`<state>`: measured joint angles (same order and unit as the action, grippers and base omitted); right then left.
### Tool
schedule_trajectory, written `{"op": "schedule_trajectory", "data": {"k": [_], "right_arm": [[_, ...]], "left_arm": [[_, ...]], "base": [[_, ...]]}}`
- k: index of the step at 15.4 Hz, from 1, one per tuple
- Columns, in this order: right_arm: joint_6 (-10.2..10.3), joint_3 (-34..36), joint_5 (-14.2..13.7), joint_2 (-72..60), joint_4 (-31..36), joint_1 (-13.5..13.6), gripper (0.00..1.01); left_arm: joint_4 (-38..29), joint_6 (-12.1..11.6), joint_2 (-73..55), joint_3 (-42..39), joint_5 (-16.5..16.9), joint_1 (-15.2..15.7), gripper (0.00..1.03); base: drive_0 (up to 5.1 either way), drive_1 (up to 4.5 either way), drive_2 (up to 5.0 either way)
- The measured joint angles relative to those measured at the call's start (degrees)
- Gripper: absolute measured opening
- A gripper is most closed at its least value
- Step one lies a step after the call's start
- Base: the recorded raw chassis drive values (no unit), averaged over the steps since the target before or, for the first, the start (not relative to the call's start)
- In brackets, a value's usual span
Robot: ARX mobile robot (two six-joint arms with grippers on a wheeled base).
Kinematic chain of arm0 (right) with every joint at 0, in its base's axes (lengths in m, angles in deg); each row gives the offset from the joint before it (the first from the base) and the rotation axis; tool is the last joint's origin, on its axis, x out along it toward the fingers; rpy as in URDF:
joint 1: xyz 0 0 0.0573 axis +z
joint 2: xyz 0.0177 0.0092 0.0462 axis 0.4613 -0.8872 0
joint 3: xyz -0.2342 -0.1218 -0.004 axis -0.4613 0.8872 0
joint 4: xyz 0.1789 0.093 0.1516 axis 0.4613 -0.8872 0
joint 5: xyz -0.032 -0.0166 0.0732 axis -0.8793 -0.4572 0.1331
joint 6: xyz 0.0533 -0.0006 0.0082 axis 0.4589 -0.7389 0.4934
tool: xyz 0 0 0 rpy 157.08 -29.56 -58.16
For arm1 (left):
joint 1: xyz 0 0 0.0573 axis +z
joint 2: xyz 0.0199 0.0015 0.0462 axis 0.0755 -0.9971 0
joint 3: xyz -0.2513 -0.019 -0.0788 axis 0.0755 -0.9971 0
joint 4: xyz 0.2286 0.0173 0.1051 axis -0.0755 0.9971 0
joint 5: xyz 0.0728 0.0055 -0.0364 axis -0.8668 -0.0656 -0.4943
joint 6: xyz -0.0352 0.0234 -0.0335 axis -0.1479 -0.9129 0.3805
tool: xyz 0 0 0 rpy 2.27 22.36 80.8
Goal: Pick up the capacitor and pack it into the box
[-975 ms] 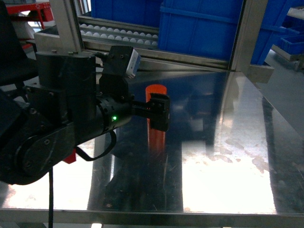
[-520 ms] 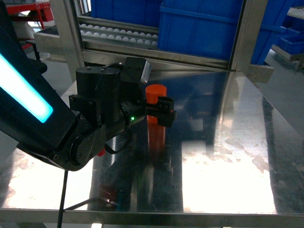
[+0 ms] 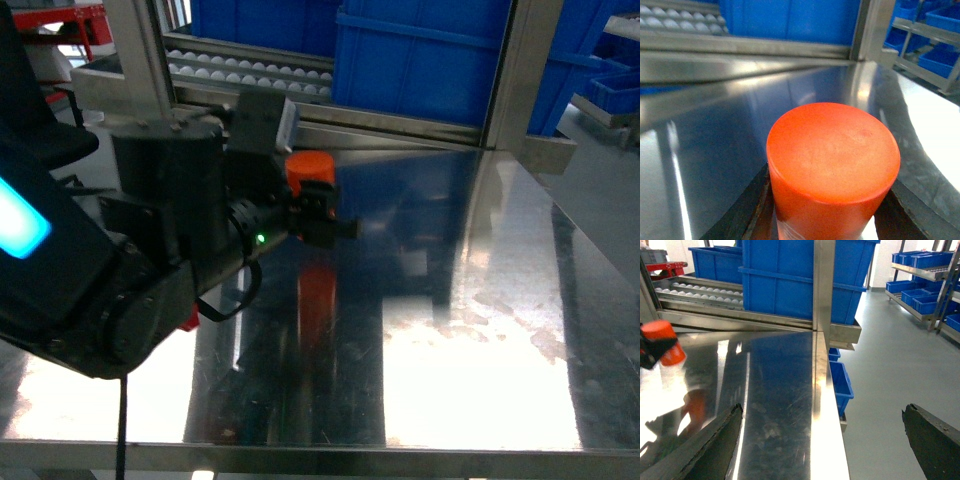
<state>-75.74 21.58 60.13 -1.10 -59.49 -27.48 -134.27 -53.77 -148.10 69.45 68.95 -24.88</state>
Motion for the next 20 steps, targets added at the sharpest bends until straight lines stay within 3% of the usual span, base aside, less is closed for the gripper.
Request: {"op": "schedule_trajectory", "data": {"k": [1, 4, 6, 8, 11, 15, 16, 17, 18, 20], "right_arm": [[0.0, 0.0, 0.0, 0.0, 0.0, 0.0, 0.98], [0.0, 0.0, 0.0, 0.0, 0.0, 0.0, 0.98], [0.0, 0.0, 0.0, 0.0, 0.0, 0.0, 0.98], [0.0, 0.0, 0.0, 0.0, 0.0, 0.0, 0.98], [0.0, 0.0, 0.0, 0.0, 0.0, 0.0, 0.98], [0.0, 0.0, 0.0, 0.0, 0.0, 0.0, 0.98], [0.0, 0.0, 0.0, 0.0, 0.0, 0.0, 0.98], [0.0, 0.0, 0.0, 0.0, 0.0, 0.0, 0.98], [0.0, 0.0, 0.0, 0.0, 0.0, 0.0, 0.98], [0.0, 0.0, 0.0, 0.0, 0.0, 0.0, 0.98]], "left_arm": [[-1.9, -1.6, 6.7, -4.9, -2.0, 0.4, 0.46], [-3.1, -0.8, 29.8, -22.0, -4.0, 1.7, 0.45], [3.9, 1.3, 43.5, -32.6, -7.0, 1.9, 0.45], [12.1, 1.6, 58.9, -40.5, -11.8, 1.0, 0.45], [22.9, 2.9, 77.7, -48.0, -16.4, -1.1, 0.45], [23.3, 2.9, 79.1, -48.8, -16.5, -1.3, 0.45], [26.7, 2.0, 80.1, -48.6, -20.5, -1.8, 0.45], [28.7, 0.6, 82.1, -49.7, -23.5, -0.7, 0.45], [29.6, -0.3, 85.5, -52.1, -23.1, 2.6, 0.45], [31.5, -0.6, 90.5, -54.8, -19.6, 6.2, 0.45]], "base": [[0.0, 0.00, 0.0], [0.0, 0.00, 0.0], [0.0, 0.00, 0.0], [0.0, 0.00, 0.0], [0.0, 0.00, 0.0], [0.0, 0.00, 0.0], [0.0, 0.00, 0.0], [0.0, 0.00, 0.0], [0.0, 0.00, 0.0], [0.0, 0.00, 0.0]]}}
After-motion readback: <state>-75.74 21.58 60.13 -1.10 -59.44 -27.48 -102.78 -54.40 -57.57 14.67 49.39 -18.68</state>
